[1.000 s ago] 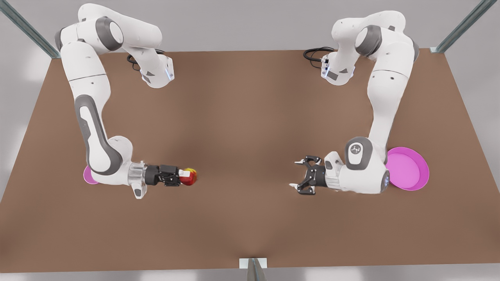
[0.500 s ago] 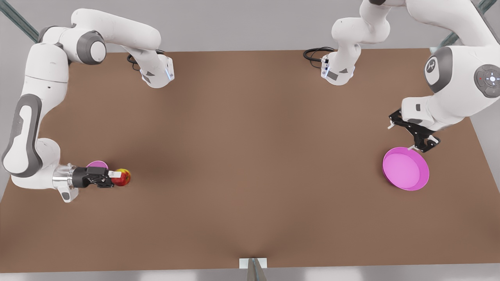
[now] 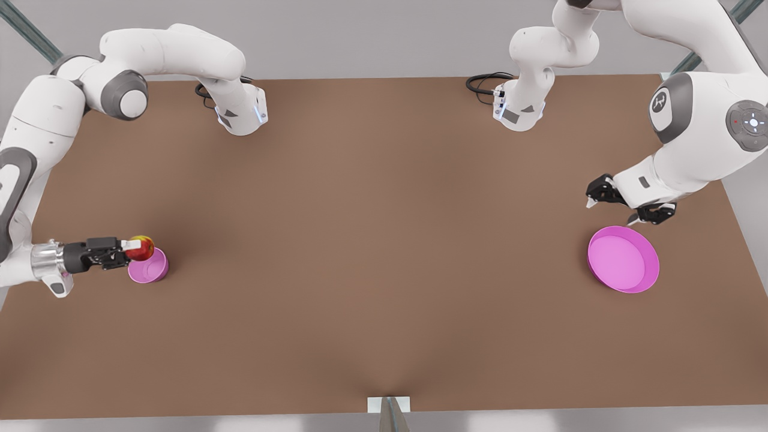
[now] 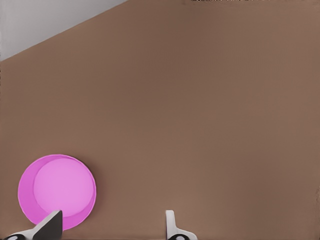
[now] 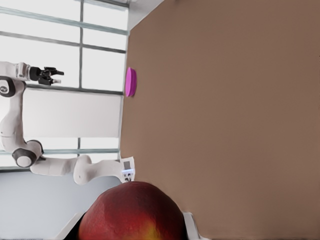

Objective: Use the left arm to pick up the apple from the plate, transfer it to the gripper of the right arm, and then use the right arm to place it into the bowl

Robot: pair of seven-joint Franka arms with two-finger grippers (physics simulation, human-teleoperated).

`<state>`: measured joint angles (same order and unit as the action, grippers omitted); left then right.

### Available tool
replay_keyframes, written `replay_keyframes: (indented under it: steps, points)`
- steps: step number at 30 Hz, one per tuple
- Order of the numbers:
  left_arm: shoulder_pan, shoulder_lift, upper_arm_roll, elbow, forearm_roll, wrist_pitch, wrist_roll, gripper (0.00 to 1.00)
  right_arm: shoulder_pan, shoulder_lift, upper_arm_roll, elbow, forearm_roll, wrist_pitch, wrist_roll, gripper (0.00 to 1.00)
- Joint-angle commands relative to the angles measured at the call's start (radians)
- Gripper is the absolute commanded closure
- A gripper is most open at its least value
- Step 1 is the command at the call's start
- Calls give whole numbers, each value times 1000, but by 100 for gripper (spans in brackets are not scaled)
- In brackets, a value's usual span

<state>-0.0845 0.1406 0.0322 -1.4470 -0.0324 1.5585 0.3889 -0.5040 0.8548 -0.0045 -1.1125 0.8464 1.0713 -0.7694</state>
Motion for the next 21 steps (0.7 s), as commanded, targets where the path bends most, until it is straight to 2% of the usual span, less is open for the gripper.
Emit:
replay_keyframes:
  steps: [1,11,16,21]
  points:
    - [0,-1,0,0,-1,0,-397,0,19,-10,-2,5,-110,42,-37,32]
    - [0,-7,-2,2,-3,0,-397,0,35,-25,0,11,-388,266,-28,32]
    - [0,-6,-2,2,-6,0,-394,0,50,-19,1,5,-454,404,-30,32]
    - [0,-3,0,2,-4,5,-394,0,61,-14,1,-24,-483,460,-28,32]
